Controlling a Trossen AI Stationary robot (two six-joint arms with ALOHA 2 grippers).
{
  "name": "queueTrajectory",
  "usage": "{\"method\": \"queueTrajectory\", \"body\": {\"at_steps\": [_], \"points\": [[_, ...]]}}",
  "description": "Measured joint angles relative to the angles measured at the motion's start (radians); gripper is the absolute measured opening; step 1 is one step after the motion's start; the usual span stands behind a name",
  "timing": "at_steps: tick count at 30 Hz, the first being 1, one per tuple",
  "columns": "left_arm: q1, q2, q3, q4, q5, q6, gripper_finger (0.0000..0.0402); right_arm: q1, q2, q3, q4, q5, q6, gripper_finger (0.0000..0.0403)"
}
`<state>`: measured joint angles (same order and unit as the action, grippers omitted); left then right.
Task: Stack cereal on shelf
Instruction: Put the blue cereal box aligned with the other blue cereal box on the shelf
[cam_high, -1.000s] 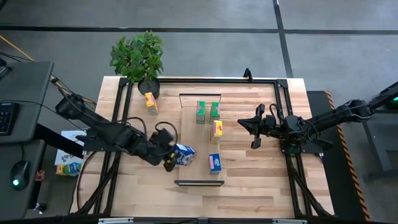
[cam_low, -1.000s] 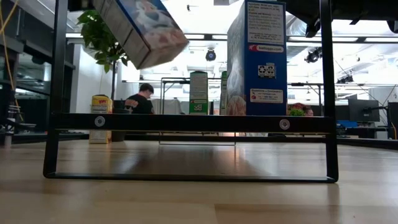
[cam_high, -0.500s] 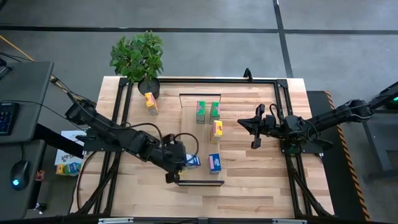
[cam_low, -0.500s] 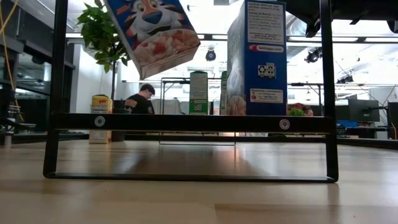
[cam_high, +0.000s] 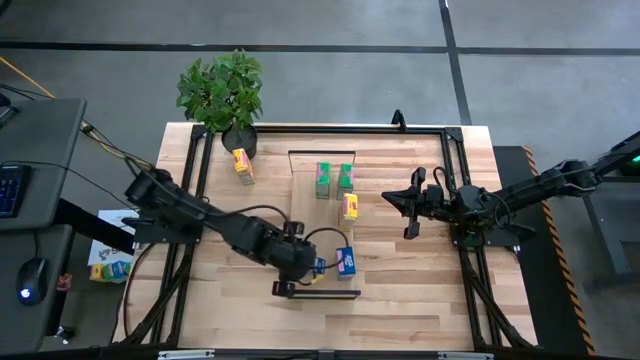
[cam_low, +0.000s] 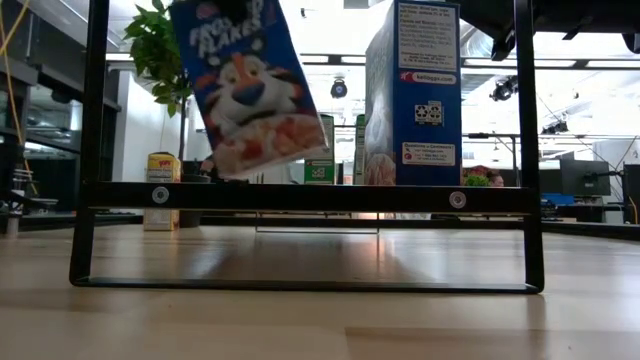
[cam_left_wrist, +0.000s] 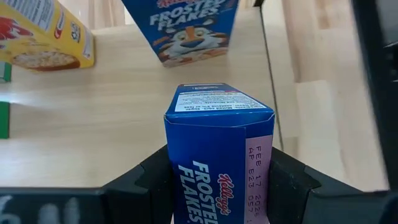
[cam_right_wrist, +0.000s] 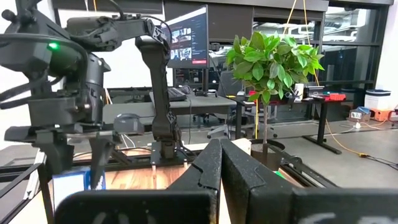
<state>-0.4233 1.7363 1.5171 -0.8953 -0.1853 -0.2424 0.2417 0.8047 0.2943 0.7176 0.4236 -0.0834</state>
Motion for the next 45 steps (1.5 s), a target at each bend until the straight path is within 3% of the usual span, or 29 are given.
{"method": "queueTrajectory", "body": {"at_steps": [21,34,45], "points": [[0.009,0.018,0.006,0.033,0.054,0.064,0.0178,0.0,0.0,0.0,-0.003,0.0,0.001,0.0],[0.01,0.017,0.006,0.046,0.053,0.061,0.0237,0.0,0.0,0.0,-0.003,0.0,0.017,0.0],[0.018,-0.033,0.006,0.032,0.044,0.071,0.0246,0.0,0.0,0.0,-0.003,0.0,0.017,0.0]]}}
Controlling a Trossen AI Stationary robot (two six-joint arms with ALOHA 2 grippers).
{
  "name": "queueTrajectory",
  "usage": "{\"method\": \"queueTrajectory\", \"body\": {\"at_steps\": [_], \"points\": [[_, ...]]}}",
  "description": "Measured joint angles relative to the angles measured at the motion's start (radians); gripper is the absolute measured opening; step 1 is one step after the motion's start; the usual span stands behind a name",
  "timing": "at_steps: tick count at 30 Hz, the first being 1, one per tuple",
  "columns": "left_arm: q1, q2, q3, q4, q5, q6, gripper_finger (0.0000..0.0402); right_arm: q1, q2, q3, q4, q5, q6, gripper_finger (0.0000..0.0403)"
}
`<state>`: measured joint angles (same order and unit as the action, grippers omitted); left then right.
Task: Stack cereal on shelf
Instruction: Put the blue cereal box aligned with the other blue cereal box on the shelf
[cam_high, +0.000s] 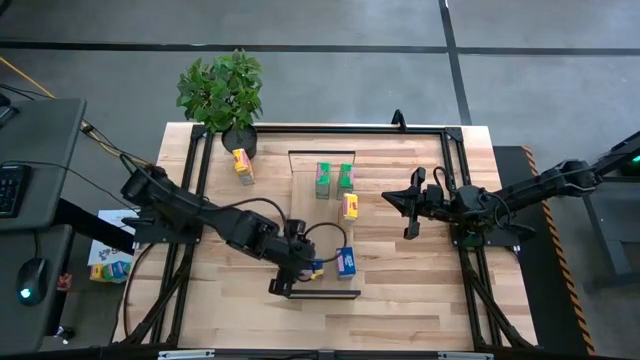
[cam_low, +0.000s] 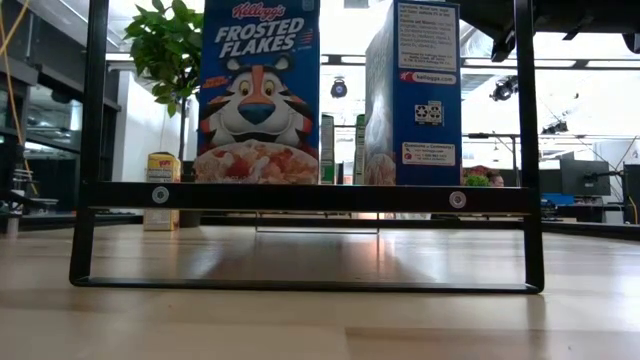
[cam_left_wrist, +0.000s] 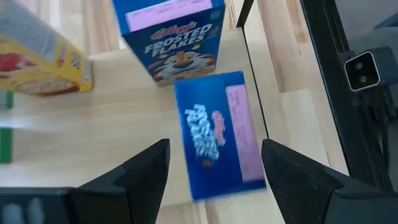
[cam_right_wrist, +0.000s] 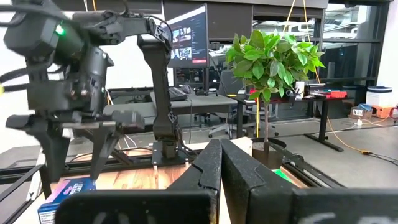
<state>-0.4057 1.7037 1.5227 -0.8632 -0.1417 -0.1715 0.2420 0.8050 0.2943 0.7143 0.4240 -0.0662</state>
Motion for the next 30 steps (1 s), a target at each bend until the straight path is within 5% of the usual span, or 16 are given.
{"method": "queueTrajectory", "body": {"at_steps": [10,14,20,30], "points": [[-0.023,-0.083,0.0,-0.05,-0.034,-0.056,0.0236,0.0,0.002,0.0,-0.013,0.0,0.006,0.0],[-0.084,-0.09,-0.028,-0.072,-0.132,-0.072,0.0179,0.0,0.002,0.0,-0.019,-0.001,0.006,0.0],[-0.189,-0.123,-0.163,0.013,-0.228,-0.142,0.0019,0.0,0.001,0.0,-0.022,-0.005,0.006,0.0],[-0.207,-0.26,-0.396,0.28,-0.239,-0.193,0.0001,0.0,0.002,0.0,-0.015,-0.006,0.007,0.0]]}}
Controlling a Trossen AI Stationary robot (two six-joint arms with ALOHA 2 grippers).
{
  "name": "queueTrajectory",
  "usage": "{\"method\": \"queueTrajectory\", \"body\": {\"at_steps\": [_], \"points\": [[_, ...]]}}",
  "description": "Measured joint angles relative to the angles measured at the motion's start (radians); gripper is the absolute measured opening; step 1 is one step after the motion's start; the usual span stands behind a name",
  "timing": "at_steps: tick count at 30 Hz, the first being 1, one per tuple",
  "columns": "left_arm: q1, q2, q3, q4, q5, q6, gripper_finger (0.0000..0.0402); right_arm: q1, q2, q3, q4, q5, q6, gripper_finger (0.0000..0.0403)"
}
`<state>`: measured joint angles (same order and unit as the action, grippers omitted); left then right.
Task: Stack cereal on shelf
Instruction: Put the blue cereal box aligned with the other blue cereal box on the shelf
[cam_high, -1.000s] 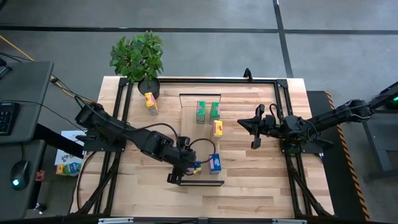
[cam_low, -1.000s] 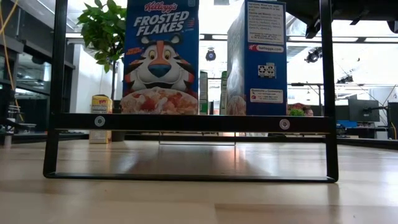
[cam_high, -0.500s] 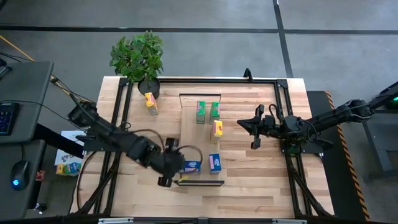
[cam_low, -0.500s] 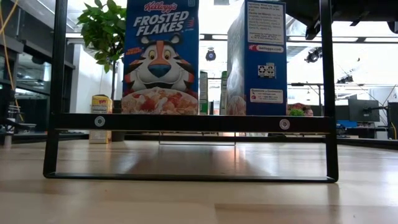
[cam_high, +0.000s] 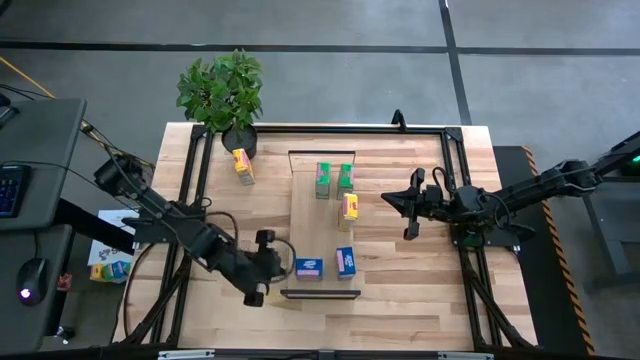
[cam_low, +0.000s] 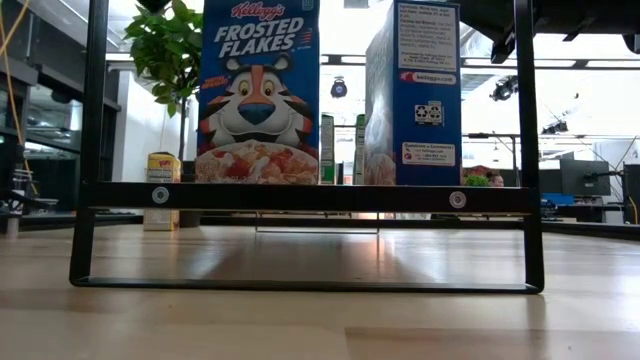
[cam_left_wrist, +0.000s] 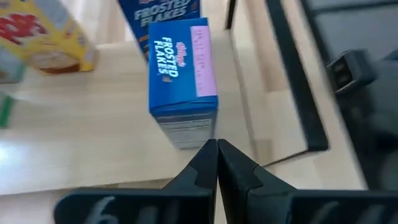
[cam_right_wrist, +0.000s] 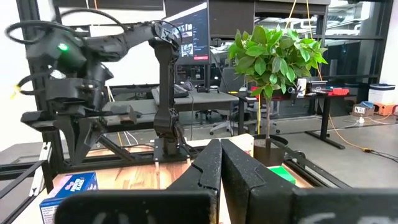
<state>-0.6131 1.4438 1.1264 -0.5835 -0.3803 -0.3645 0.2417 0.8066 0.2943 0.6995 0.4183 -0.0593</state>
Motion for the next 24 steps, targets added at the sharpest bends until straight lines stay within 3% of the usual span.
{"method": "queueTrajectory", "body": {"at_steps": [9,14,24], "points": [[0.074,-0.089,-0.233,0.348,0.152,0.007,0.0,0.0,0.0,0.0,-0.002,0.0,0.0,0.0],[0.096,-0.07,-0.277,0.485,0.239,0.008,0.0,0.0,0.0,0.0,0.0,0.0,0.0,0.0],[0.094,-0.06,-0.28,0.56,0.3,0.002,0.0,0.0,0.0,0.0,-0.004,0.001,0.0,0.0]]}}
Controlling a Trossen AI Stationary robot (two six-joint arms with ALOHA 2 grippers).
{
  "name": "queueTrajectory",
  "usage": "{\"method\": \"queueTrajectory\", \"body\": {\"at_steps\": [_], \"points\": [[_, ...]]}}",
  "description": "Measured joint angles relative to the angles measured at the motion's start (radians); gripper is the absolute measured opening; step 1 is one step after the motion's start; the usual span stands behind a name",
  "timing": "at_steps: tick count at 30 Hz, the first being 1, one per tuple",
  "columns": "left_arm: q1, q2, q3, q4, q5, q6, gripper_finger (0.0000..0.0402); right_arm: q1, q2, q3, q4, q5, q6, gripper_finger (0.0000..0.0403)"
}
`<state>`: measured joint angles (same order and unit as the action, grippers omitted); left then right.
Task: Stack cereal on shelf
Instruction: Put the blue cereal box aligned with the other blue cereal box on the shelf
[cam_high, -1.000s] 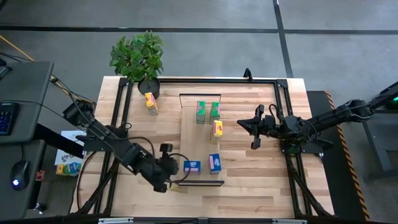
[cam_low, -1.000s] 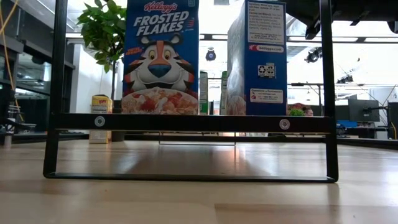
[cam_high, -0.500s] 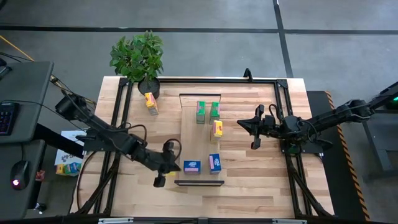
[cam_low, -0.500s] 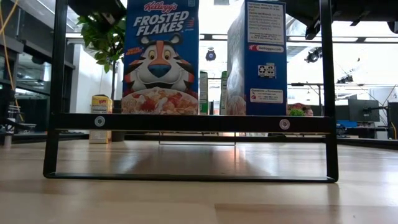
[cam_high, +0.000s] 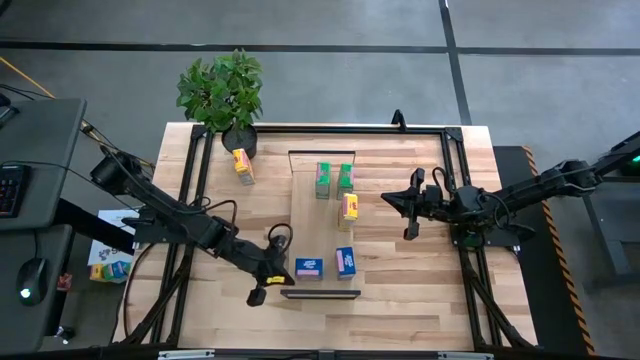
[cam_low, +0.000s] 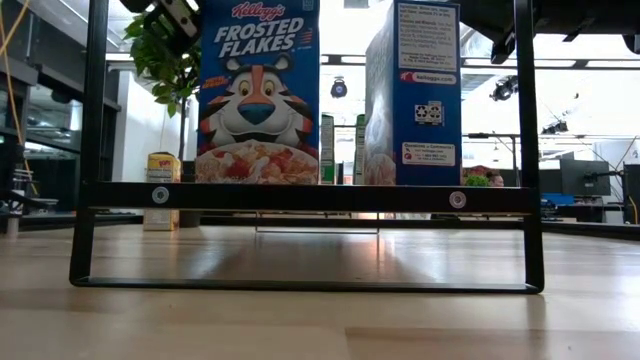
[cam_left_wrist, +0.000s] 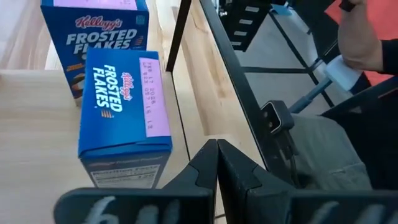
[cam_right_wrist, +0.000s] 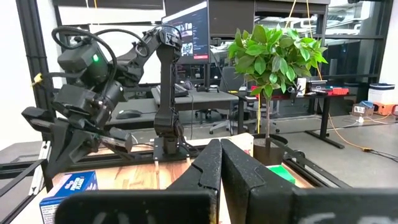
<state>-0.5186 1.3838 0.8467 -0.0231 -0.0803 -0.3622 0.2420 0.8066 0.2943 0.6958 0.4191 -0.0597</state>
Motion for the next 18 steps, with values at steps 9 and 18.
{"method": "queueTrajectory", "body": {"at_steps": [9,18], "points": [[0.017,0.068,0.002,0.029,0.001,0.01,0.0,0.0,0.0,0.0,0.003,0.0,0.0,0.0],[0.029,0.098,0.001,0.037,-0.049,0.025,0.0,0.0,0.0,0.0,-0.003,0.001,0.0,0.0]]}}
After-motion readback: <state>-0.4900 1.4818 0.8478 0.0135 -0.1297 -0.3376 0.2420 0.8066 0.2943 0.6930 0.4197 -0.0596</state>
